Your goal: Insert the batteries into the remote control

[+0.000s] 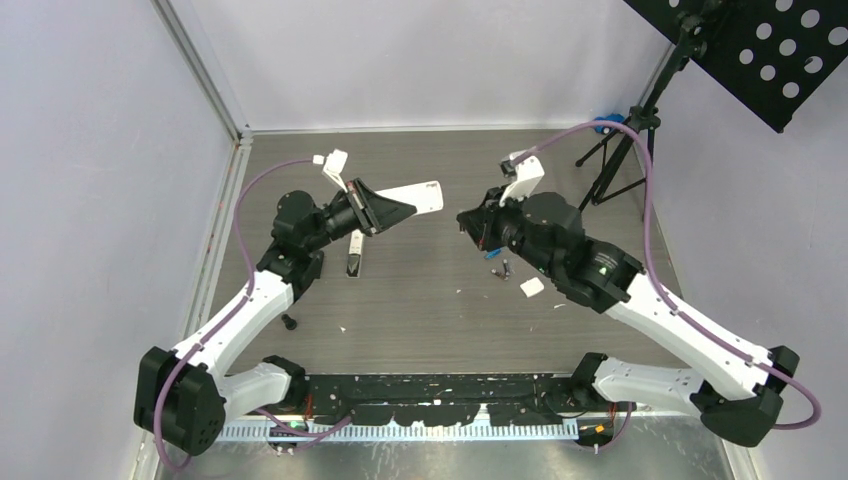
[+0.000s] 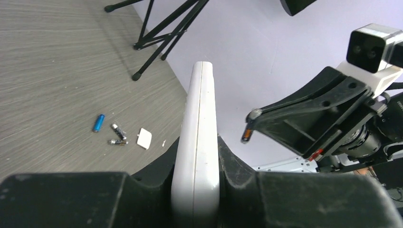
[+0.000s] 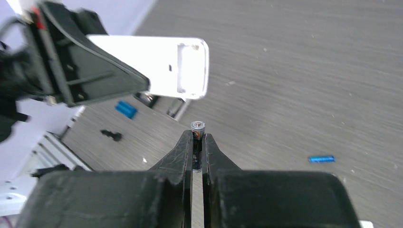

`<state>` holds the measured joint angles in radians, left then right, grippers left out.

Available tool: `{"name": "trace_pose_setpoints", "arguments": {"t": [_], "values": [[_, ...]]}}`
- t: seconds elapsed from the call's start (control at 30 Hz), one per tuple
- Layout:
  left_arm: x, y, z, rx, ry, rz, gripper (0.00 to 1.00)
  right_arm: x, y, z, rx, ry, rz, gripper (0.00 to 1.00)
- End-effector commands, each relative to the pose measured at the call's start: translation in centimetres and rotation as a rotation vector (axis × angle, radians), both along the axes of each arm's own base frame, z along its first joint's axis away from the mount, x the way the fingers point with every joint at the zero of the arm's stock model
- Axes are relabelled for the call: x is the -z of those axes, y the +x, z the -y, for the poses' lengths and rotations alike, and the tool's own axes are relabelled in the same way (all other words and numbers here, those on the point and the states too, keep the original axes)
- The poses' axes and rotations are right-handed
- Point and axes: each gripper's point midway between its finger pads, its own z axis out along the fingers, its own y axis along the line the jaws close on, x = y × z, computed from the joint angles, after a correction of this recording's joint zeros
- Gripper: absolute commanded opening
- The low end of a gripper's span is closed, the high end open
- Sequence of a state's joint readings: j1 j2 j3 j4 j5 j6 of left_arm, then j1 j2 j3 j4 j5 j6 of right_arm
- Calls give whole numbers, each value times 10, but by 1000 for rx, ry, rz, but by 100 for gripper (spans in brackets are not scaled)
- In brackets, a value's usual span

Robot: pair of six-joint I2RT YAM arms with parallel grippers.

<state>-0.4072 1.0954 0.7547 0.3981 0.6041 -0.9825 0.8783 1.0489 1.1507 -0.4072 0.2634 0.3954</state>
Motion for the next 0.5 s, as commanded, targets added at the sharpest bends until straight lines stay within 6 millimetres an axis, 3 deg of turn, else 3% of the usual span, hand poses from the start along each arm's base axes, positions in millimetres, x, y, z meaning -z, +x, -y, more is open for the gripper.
{"name": "trace_pose_setpoints", "arguments": {"t": [0.0, 0.13, 0.47], "values": [[-34, -9, 8, 54, -85, 83, 0, -54, -4, -13, -40, 195, 98, 5], [-39, -13, 8, 60, -119, 61, 0, -79, -2, -16, -46, 272, 160, 5], [-47, -27, 13, 129, -198, -26, 0, -86, 11, -34, -75, 259, 249, 5]]}}
